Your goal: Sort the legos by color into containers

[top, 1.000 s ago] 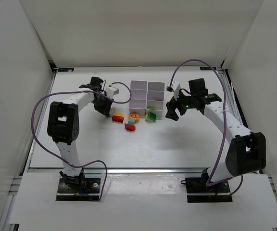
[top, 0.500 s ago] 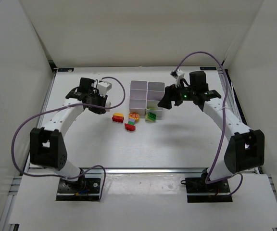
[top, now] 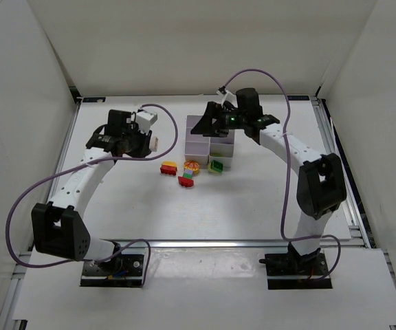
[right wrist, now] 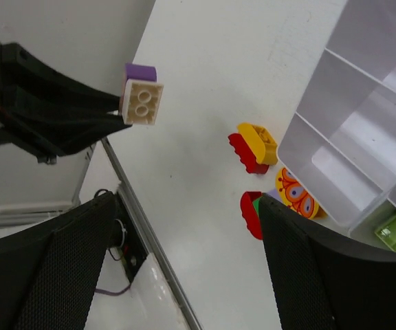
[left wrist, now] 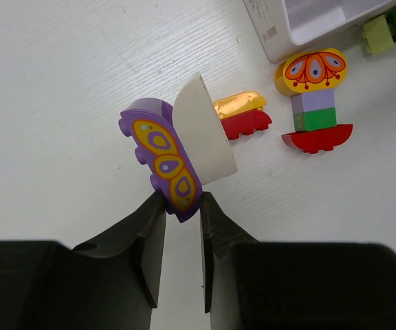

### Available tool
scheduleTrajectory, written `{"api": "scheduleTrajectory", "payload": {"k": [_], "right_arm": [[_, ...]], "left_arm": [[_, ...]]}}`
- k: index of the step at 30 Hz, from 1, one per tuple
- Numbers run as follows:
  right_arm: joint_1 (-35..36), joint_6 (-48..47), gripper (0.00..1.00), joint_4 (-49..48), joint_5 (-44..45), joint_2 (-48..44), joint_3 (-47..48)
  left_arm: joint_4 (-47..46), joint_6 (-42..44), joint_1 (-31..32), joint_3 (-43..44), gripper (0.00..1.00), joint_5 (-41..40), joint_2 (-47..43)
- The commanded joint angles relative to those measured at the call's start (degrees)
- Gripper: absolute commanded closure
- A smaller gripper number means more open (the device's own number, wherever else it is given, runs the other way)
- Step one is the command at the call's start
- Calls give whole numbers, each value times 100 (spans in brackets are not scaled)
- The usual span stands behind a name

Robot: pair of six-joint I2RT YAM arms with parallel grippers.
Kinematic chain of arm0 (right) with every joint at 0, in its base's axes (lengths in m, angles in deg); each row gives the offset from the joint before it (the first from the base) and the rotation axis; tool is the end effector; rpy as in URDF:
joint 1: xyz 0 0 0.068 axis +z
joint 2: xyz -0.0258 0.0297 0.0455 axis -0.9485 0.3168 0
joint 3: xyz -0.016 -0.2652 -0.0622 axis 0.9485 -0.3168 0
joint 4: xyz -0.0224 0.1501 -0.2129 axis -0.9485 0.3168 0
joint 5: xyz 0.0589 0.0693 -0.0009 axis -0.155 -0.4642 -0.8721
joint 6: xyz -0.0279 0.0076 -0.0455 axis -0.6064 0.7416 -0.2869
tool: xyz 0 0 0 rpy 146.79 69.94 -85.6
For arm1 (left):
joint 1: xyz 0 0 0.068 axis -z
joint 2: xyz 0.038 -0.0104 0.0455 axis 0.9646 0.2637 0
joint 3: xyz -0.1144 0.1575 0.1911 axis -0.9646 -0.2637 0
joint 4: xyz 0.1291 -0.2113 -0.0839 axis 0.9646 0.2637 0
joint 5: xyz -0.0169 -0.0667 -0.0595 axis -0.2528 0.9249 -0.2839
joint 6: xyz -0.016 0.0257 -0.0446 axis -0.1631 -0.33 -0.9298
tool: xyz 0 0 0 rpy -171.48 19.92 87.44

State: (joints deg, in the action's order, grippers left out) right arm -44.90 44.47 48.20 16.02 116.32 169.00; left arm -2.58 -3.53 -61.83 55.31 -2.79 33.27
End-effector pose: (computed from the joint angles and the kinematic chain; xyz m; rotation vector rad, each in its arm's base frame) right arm 0.3674 0.2087 0.3068 -0.3771 2.1187 1.2854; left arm 0.2873 -0.0728 0.3026 0.6435 2.3277 -0.2329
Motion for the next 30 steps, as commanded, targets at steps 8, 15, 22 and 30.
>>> {"api": "scheduleTrajectory", "payload": {"k": [8,15,22,30], "right_arm": [[509,462,14,-275,284,769,980],[624,742,15,-415,135,1068,1552],[676,892,15,-521,100,1086,1500],[879,848,15,-468,170,1270,1746]], "left_arm": [[-21,-224,197,523,90,191,-82],[-47,-348,232,804,90,324,76],[-100,-348,363,910,90,332,155],[-179,-365,452,997,90,350,243]]}}
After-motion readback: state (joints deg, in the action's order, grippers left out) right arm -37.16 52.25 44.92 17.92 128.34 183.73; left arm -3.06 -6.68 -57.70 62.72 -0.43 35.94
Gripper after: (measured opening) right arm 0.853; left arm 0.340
